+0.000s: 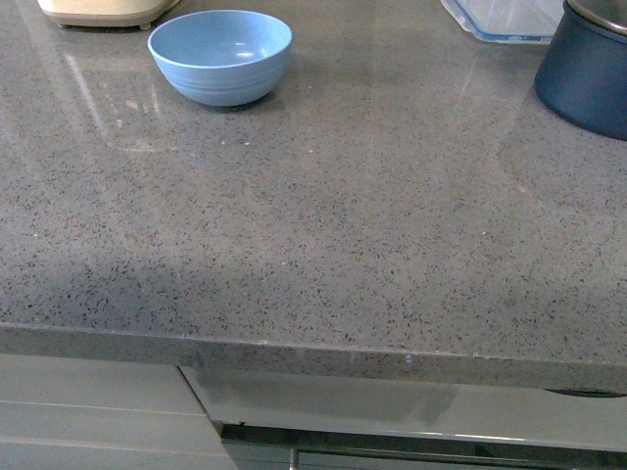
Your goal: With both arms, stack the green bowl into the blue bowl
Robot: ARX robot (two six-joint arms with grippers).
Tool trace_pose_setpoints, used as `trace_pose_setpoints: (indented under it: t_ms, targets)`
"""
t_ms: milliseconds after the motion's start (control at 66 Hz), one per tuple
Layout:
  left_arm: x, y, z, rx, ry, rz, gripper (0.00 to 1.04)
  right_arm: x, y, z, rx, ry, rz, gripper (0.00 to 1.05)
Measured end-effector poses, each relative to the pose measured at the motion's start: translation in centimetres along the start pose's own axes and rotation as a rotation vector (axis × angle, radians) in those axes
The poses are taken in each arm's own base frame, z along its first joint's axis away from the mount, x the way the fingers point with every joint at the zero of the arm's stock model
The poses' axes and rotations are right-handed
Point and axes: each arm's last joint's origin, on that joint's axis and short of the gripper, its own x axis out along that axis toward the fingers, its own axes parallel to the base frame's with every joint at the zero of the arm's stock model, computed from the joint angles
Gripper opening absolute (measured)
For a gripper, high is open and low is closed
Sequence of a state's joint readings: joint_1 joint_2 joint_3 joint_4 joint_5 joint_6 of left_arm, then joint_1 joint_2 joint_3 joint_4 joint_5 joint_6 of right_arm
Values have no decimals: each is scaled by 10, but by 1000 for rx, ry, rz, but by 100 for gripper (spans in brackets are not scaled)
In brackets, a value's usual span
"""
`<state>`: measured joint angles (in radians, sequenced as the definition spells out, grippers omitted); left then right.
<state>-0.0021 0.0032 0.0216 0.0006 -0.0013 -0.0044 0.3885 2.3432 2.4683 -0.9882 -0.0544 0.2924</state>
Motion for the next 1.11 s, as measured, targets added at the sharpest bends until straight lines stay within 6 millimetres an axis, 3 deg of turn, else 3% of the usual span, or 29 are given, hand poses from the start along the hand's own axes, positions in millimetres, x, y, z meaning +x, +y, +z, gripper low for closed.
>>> trace_pose_setpoints:
  t_ms: [212,409,1106]
  targets:
    - [0,0,0,0,0,0,98,4,27,-10,-52,20,32,1]
    - [0,0,0,0,0,0,98,20,41,-18,-87,46,46,1]
    - [0,0,0,0,0,0,98,64,47,-23,-131,85,36,1]
